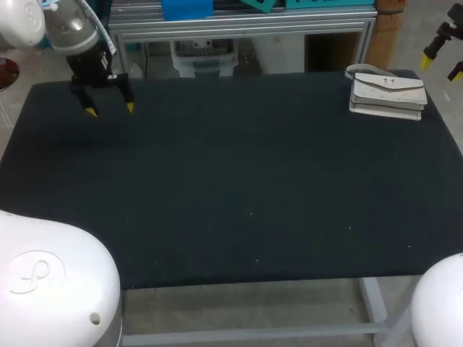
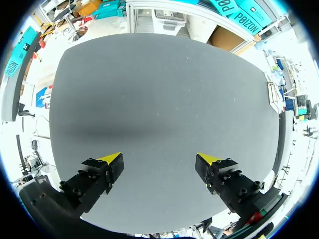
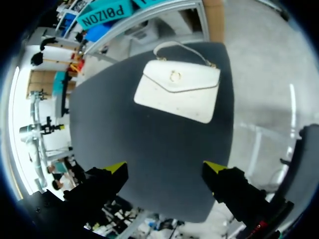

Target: Pick up the bag, open it, inspect its contents, close it, and place it on the opposite side

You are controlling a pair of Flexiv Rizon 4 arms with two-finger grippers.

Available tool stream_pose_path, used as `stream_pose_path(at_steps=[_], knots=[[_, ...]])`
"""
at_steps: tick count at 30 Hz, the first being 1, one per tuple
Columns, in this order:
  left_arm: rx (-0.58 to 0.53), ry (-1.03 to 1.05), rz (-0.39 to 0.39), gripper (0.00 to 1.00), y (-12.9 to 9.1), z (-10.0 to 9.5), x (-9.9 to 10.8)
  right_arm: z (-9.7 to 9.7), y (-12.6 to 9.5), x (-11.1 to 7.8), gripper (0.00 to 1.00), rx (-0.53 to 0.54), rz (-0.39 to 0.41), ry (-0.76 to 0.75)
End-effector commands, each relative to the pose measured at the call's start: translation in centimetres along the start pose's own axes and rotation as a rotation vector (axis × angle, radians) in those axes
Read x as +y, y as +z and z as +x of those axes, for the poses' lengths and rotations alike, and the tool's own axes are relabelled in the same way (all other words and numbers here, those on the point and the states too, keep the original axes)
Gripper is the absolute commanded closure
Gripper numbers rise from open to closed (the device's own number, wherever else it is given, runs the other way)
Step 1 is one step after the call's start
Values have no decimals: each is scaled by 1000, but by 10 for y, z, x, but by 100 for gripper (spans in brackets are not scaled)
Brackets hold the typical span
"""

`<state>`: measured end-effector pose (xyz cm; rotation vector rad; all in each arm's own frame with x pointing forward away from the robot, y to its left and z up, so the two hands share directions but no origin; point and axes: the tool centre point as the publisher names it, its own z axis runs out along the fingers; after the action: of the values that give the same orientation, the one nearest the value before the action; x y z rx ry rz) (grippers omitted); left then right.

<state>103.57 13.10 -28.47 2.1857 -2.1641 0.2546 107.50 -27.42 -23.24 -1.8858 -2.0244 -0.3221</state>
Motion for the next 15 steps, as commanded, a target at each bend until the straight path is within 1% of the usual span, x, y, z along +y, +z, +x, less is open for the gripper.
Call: stream_pose_path(at_steps=[1, 4, 9, 15], knots=[[-1, 0, -1, 0, 0, 0, 0, 14, 6, -14, 0, -182, -82, -8], [-1, 0, -1, 0, 0, 0, 0, 22, 7, -14, 0, -218, -71, -14], [-1, 0, -1, 0, 0, 0, 0, 32, 10, -13, 0, -255, -76, -22], [-1, 0, -1, 0, 0, 0, 0, 32, 10, -13, 0, -255, -76, -22]])
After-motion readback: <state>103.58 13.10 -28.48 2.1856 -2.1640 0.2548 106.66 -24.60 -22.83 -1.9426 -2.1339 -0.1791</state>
